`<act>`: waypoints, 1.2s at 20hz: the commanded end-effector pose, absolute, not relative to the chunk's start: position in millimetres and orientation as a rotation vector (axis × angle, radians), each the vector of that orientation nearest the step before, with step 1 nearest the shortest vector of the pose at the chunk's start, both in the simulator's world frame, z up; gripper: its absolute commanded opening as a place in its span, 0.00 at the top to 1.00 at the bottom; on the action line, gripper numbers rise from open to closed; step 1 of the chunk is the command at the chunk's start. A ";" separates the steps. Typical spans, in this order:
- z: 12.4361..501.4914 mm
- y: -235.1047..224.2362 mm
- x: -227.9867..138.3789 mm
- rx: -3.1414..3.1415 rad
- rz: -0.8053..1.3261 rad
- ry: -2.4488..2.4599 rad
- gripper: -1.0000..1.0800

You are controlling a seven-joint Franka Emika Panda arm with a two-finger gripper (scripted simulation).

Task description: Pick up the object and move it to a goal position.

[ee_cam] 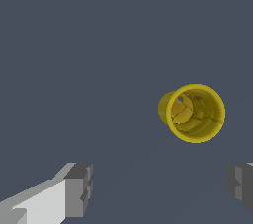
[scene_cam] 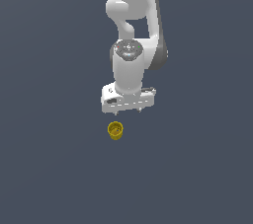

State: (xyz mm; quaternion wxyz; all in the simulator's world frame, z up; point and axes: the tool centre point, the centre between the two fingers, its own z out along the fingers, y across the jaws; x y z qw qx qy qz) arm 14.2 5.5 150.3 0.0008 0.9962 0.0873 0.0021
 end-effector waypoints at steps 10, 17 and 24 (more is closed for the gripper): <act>124.6 -21.1 34.9 3.062 0.001 0.684 0.04; 109.3 -36.9 45.3 3.004 -0.001 0.910 0.04; 99.7 -46.8 51.0 2.962 0.000 1.044 0.04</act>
